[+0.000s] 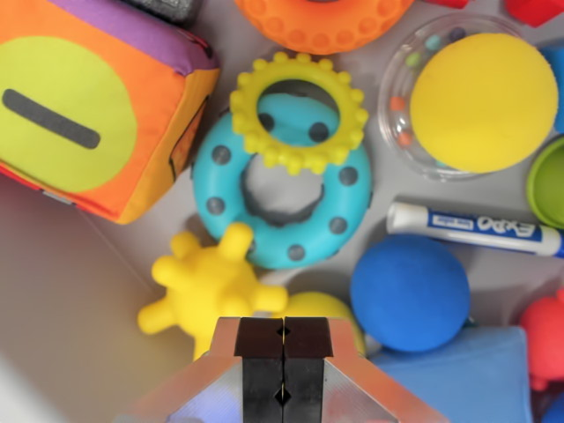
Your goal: Pick an object from the bin
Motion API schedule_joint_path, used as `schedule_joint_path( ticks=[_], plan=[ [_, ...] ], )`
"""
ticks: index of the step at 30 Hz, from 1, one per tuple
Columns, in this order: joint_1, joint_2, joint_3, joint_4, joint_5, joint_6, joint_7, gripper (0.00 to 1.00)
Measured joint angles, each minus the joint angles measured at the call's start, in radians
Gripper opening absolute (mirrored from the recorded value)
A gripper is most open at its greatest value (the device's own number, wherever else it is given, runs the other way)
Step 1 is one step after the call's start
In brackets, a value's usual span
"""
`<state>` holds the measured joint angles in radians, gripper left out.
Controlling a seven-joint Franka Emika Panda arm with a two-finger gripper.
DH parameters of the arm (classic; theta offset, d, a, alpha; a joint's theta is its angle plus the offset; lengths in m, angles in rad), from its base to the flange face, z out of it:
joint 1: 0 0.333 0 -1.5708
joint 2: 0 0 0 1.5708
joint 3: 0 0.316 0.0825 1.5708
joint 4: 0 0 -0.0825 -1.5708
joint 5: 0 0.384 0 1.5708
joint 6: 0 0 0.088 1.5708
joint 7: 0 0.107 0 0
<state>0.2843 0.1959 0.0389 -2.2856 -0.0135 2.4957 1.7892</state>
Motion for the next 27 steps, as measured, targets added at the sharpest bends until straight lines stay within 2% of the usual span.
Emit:
schedule_joint_path(
  ticks=[15, 27],
  plan=[
    [0.000, -0.112, 0.000, 0.031, 0.007, -0.148, -0.005, 0.00],
    [0.000, -0.165, 0.000, 0.062, 0.009, -0.238, -0.007, 0.00]
  ],
)
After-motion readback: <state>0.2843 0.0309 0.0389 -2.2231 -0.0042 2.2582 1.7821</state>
